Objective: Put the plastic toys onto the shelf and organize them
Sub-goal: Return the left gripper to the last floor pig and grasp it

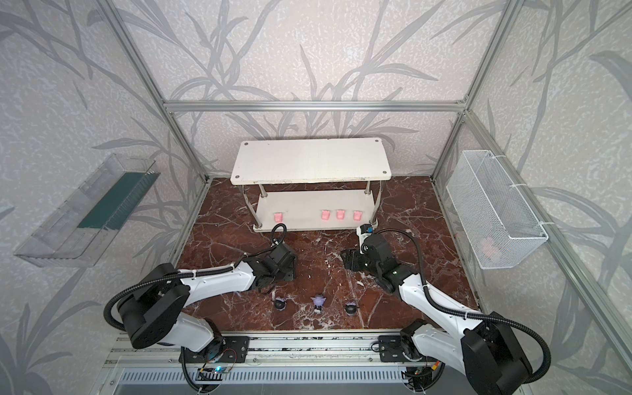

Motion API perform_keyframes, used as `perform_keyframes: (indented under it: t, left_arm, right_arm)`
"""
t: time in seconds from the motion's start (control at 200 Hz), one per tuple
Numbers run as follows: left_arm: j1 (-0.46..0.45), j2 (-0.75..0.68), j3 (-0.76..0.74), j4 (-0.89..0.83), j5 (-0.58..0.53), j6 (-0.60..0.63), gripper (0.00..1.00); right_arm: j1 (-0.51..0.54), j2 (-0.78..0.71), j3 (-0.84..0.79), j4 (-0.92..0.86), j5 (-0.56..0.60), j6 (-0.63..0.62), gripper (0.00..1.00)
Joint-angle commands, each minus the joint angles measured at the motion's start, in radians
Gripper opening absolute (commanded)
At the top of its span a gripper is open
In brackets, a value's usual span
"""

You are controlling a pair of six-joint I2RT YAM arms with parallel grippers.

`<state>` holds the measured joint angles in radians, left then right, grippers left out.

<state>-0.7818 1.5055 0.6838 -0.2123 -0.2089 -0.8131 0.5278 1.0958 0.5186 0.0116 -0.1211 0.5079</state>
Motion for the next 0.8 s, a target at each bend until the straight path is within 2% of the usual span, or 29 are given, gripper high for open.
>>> perform_keyframes:
  t: [0.0, 0.385, 0.72, 0.795]
  left_arm:
    - [-0.004, 0.019, 0.02, -0.004, -0.024, -0.024, 0.57]
    - [-0.004, 0.063, 0.056, -0.029, -0.061, -0.032, 0.55]
    - [-0.004, 0.096, 0.075, -0.041, -0.087, -0.037, 0.45]
    - [-0.004, 0.102, 0.081, -0.045, -0.091, -0.033, 0.4]
  right_arm:
    - [-0.006, 0.011, -0.007, 0.014, 0.003, -0.002, 0.69]
    - [-0.007, 0.044, -0.003, 0.033, -0.001, -0.006, 0.69]
    - [-0.012, 0.055, 0.006, 0.034, -0.008, -0.011, 0.69]
    - [-0.012, 0.053, 0.006, 0.033, -0.008, -0.01, 0.69]
